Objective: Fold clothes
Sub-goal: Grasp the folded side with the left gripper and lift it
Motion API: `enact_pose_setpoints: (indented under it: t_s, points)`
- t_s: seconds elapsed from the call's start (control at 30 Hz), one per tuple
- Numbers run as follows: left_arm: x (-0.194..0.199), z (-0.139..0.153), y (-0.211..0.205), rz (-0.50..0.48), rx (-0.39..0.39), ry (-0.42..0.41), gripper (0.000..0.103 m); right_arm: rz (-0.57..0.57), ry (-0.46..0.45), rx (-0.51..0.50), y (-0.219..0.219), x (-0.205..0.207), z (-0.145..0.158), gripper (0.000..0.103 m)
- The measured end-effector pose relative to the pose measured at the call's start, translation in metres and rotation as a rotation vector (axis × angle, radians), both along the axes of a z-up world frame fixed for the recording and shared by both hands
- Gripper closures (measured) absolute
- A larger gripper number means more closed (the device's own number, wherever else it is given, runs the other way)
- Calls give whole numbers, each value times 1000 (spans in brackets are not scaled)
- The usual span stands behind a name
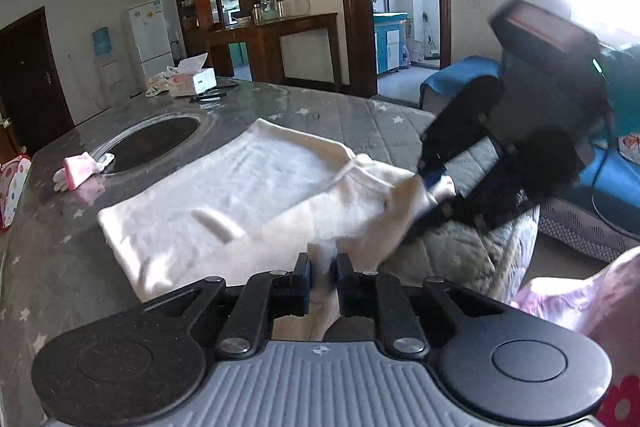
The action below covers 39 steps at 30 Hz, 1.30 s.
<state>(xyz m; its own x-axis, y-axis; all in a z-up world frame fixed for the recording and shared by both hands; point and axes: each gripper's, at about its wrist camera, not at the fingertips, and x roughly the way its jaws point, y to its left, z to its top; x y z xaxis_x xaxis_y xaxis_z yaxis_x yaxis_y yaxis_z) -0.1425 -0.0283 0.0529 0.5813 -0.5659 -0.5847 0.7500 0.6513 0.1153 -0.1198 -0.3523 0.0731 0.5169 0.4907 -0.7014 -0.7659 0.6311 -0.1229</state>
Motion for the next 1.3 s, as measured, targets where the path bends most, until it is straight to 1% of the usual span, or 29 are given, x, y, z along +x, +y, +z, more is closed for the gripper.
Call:
enact_pose_setpoints:
  t_s: [0.07,0.13,0.17,0.2,0.43,0.5,0.53,0.6,0.63,0.7,0.8,0.9,0.97,1.07,1.2,1.3]
  points:
    - [-7,-4,4,4,11,-12,80,-10,20,21,-1,4,5,88]
    - [-15,-9,7,8,25,-24,69,-19,32,42,-2,6,11,88]
    - [-17,-11,9,14,35,-33,62,-21,34,50,-2,8,13,88]
    - [-18,-14,9,22,48,-42,59,-25,37,57,-2,10,15,88]
    - [-23,-29,8,23,128,-107,58,-47,42,79,-1,18,25,88]
    - [-22,-32,11,17,140,-112,58,-52,40,77,-1,19,25,88]
    - [-20,-32,13,16,132,-100,59,-53,42,73,-1,19,23,88]
    - [-17,-31,18,16,115,-76,78,-48,43,60,-1,16,20,87]
    - [-15,-31,20,18,106,-64,80,-44,43,52,-1,13,18,86]
    - [-11,-29,25,27,84,-41,88,-38,41,39,-1,9,14,84]
    - [-6,-27,31,43,51,-8,94,-33,43,15,-1,2,4,84]
    - [-3,-24,35,69,16,14,96,-35,25,6,-4,-4,-5,84]
    - [-5,-21,36,77,0,10,97,-54,24,18,-5,-5,-3,92]
    - [-10,-12,35,77,-6,-10,98,-69,6,39,-6,-6,6,94]
    - [-21,5,41,85,-33,-16,98,-21,-17,62,-8,-19,26,94]
    - [-35,18,47,88,-43,-11,98,19,-11,70,-9,-36,45,94]
